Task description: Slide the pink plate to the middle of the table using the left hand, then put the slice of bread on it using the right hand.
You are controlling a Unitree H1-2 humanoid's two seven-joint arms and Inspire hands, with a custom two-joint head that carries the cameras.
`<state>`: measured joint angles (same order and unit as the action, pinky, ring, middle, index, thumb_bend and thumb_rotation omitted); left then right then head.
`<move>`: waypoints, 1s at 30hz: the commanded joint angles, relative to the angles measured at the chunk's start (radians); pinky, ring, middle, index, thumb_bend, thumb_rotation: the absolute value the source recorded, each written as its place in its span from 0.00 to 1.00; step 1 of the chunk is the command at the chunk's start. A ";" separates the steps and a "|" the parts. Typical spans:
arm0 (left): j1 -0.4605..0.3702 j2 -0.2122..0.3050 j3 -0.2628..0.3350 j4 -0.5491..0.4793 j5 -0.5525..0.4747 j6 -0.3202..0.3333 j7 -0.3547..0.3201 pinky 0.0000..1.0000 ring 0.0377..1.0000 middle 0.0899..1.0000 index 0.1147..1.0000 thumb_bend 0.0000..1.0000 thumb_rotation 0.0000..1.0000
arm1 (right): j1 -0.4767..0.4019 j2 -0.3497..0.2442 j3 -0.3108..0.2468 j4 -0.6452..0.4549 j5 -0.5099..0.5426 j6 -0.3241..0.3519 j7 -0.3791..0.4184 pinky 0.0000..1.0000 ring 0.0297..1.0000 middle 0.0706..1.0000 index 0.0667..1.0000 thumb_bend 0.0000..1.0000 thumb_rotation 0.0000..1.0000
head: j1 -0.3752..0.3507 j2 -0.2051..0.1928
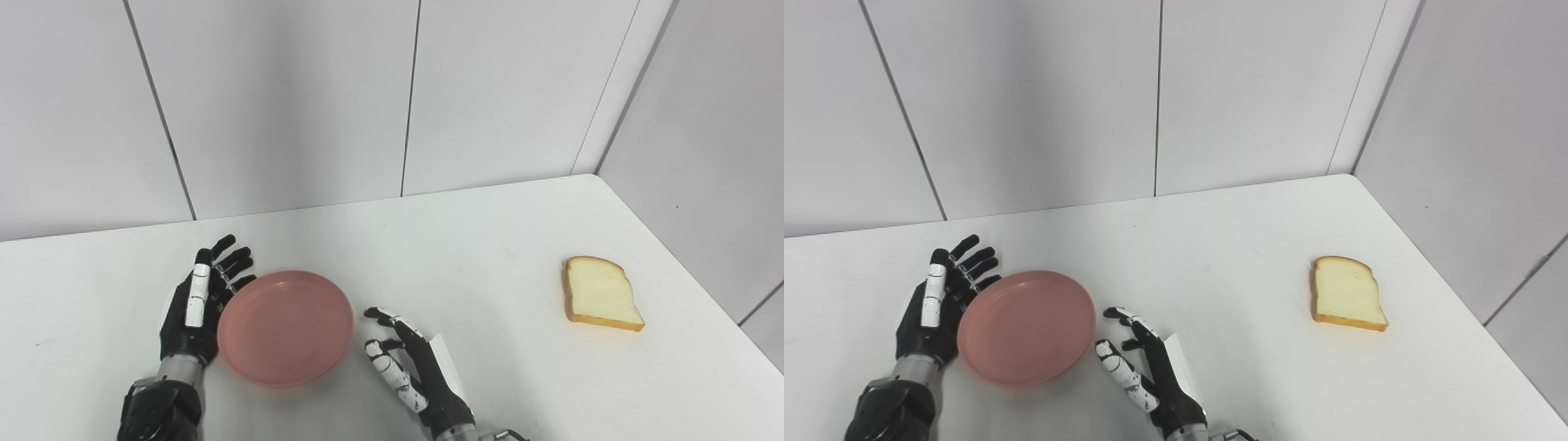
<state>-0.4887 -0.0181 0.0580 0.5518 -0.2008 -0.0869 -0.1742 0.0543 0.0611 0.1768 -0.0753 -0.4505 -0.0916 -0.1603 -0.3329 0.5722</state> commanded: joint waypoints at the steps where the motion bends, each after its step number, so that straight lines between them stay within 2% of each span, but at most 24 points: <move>1: 0.055 -0.011 -0.011 0.067 0.007 0.049 0.001 0.70 0.79 0.73 0.78 0.85 0.85 | -0.004 0.009 -0.001 -0.022 0.004 0.016 0.001 0.76 0.83 0.83 0.76 0.49 1.00 | 0.002 0.001; 7: 0.058 -0.015 -0.007 0.068 -0.003 0.053 -0.001 0.72 0.80 0.74 0.78 0.86 0.85 | 0.002 0.005 0.000 -0.032 0.008 0.016 0.006 0.75 0.82 0.83 0.76 0.49 1.00 | 0.003 0.006; 10: 0.055 -0.015 -0.005 0.079 -0.003 0.053 0.000 0.72 0.80 0.74 0.78 0.85 0.84 | 0.001 -0.012 0.013 -0.039 -0.049 0.014 0.000 0.75 0.82 0.82 0.76 0.53 1.00 | 0.002 0.006; 13: 0.054 -0.012 -0.009 0.081 0.006 0.052 0.002 0.73 0.80 0.74 0.77 0.85 0.85 | 0.000 -0.038 0.024 -0.060 -0.116 -0.003 -0.012 0.75 0.84 0.84 0.77 0.60 0.87 | 0.006 0.009; 18: 0.054 -0.009 -0.012 0.076 0.013 0.050 0.006 0.70 0.79 0.74 0.79 0.86 0.85 | -0.001 -0.076 -0.003 -0.154 -0.155 0.004 -0.008 0.81 0.86 0.87 0.83 0.69 0.83 | 0.010 0.007; 21: 0.052 -0.008 -0.013 0.074 0.016 0.048 0.009 0.70 0.79 0.74 0.79 0.86 0.85 | -0.013 -0.124 -0.044 -0.205 -0.130 0.005 0.016 0.83 0.87 0.87 0.85 0.71 0.81 | 0.014 0.004; 25: 0.049 -0.009 -0.014 0.084 0.015 0.042 0.006 0.70 0.79 0.73 0.79 0.85 0.85 | -0.029 -0.199 -0.102 -0.225 -0.113 -0.002 0.039 0.81 0.85 0.86 0.85 0.71 0.80 | 0.008 0.002; 30: 0.043 -0.013 -0.012 0.102 0.007 0.048 0.002 0.72 0.79 0.74 0.78 0.85 0.84 | -0.046 -0.338 -0.178 -0.218 -0.082 -0.033 0.072 0.78 0.84 0.87 0.87 0.70 0.72 | -0.003 -0.001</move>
<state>-0.5001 -0.0195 0.0537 0.5820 -0.1993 -0.1012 -0.1769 0.0304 -0.2395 0.0179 -0.2648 -0.5427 -0.0861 -0.0904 -0.3374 0.5707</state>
